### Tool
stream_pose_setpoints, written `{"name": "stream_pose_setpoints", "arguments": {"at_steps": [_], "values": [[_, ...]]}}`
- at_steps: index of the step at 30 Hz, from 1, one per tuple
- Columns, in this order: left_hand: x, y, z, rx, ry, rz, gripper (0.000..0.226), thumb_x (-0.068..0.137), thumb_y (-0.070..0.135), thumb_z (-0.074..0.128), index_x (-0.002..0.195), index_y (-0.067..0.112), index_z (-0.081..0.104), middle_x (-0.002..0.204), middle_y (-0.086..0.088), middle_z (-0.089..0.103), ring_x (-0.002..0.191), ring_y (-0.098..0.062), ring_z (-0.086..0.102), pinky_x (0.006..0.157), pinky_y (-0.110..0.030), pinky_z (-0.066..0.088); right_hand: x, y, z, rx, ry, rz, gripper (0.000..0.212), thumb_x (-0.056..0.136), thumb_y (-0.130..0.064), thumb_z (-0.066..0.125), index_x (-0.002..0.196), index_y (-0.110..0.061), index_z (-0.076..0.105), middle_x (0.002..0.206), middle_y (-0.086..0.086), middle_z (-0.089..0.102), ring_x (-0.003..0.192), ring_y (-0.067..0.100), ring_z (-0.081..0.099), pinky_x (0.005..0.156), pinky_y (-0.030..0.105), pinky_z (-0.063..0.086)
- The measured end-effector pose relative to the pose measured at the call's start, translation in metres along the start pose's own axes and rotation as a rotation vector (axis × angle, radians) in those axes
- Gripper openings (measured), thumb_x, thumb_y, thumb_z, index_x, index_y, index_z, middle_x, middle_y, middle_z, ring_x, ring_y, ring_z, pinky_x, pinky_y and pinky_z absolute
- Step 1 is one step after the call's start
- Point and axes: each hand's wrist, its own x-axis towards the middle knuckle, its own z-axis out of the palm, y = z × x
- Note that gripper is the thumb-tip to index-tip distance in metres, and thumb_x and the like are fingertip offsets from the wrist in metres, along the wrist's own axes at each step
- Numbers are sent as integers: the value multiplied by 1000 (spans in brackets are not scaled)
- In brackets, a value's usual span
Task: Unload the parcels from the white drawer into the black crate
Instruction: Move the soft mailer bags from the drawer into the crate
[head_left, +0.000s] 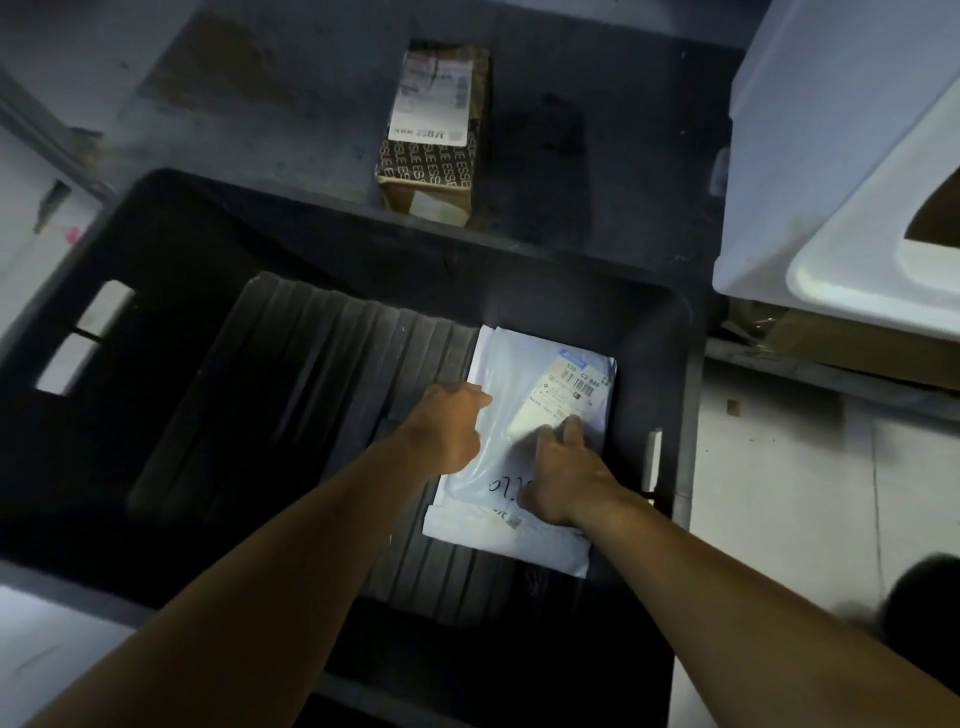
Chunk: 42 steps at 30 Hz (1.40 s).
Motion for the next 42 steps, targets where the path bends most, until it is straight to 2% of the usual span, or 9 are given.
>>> {"name": "stream_pose_setpoints", "arguments": {"at_steps": [2,6,8,11,15,20,25,30,42], "values": [[-7,2,-3,87,6,20,55,102,14,53,155,16,38,166,-3,26,151,-26,26,120,-29,21,-2,0,-6,15,4,-13,79,92,-26,69,156,-9,27,167,16,1,149,39,24,120,41,32],[-25,5,-28,188,139,44,52,99,17,55,150,17,45,153,-8,45,140,-30,45,113,-40,40,-25,-1,-32,9,128,-112,57,91,-28,65,143,-10,47,147,15,41,133,35,46,105,32,42],[-41,9,-49,339,189,52,58,99,25,55,154,18,37,160,-9,37,147,-32,33,119,-44,31,-44,-2,-46,-49,259,-204,54,94,-30,62,143,-11,49,145,13,48,133,33,47,106,34,45],[-75,20,-88,499,287,74,69,100,39,53,160,20,24,167,-8,22,155,-30,14,125,-47,18,-84,-4,-65,-160,404,-341,61,100,-32,56,155,-19,35,164,8,29,149,30,29,116,39,38],[-128,43,-149,626,474,124,76,99,53,49,161,23,18,168,-8,18,156,-29,10,125,-49,16,-142,-13,-92,-287,581,-512,72,101,-38,54,162,-28,17,171,4,7,158,26,6,124,38,22],[-202,79,-200,656,663,175,84,96,63,47,162,23,13,169,-5,16,157,-26,8,125,-48,13,-221,-24,-128,-350,809,-579,81,99,-41,58,163,-28,12,172,7,5,158,29,5,125,38,14],[-261,119,-198,699,733,215,95,93,74,36,163,21,0,171,-4,4,157,-23,-1,126,-48,9,-292,-5,-146,-339,942,-525,82,98,-42,56,163,-29,9,171,7,4,158,28,2,126,38,12],[-289,157,-180,702,764,230,100,92,75,39,163,20,-4,171,-6,-2,157,-26,-6,126,-50,8,-341,33,-154,-344,1017,-426,82,97,-43,56,163,-27,10,171,11,7,158,31,4,126,45,17],[-279,261,-124,697,788,394,98,92,76,36,162,22,-5,171,-7,-4,157,-28,-7,125,-51,5,-377,130,-165,-276,1069,-228,83,97,-47,57,163,-28,9,171,10,1,158,30,0,125,45,17]]}}
